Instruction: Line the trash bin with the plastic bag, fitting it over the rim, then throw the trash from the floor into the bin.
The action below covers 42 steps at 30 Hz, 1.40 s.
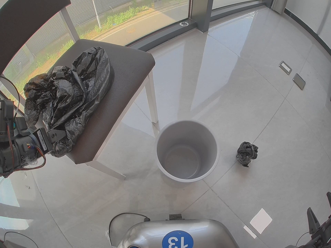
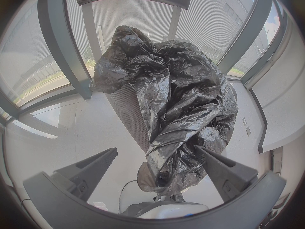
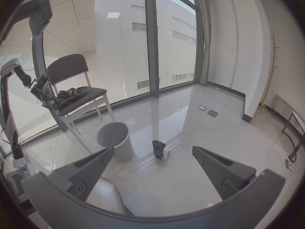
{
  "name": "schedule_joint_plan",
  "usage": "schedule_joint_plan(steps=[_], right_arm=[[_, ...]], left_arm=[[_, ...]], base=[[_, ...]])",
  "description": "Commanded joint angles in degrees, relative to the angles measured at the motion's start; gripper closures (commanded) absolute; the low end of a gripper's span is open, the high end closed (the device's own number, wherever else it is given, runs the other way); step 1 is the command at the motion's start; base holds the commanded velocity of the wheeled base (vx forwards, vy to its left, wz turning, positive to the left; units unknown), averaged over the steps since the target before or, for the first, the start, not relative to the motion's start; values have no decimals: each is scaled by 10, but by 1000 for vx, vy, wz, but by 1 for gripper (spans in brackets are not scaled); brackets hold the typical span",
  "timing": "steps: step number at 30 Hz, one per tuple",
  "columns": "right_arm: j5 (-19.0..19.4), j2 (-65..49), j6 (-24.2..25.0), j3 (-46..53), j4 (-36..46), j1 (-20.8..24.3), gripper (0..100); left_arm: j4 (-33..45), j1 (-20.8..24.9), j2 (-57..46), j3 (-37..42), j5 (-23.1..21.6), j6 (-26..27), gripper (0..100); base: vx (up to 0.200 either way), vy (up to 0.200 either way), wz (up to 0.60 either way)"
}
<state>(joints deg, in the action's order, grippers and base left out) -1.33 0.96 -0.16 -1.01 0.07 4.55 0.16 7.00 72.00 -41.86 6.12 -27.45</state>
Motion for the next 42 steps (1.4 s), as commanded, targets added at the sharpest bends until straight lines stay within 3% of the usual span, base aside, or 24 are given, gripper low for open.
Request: schedule_joint_plan(steps=[1,16,23,34,38,42], right_arm=[[-3,-10,0,10,-1,0,0],[-6,-10,0,10,0,0,0],[-5,-10,6,10,-1,0,0],[-2,-10,2,10,-1,0,0],[0,-10,2,10,-1,0,0],[1,-10,1,10,-2,0,0]], left_arm=[[0,0,-6,6,0,-4,100],[-3,1,12,14,-1,-1,100],[-55,-2,-19,11,29,13,100],[-113,6,-12,-10,23,-11,100],[-75,36,6,-39,21,-5,100],[-5,79,4,-65,14,35,100]], base=[[0,0,0],[0,0,0],[0,0,0],[0,0,0],[0,0,0],[0,0,0]])
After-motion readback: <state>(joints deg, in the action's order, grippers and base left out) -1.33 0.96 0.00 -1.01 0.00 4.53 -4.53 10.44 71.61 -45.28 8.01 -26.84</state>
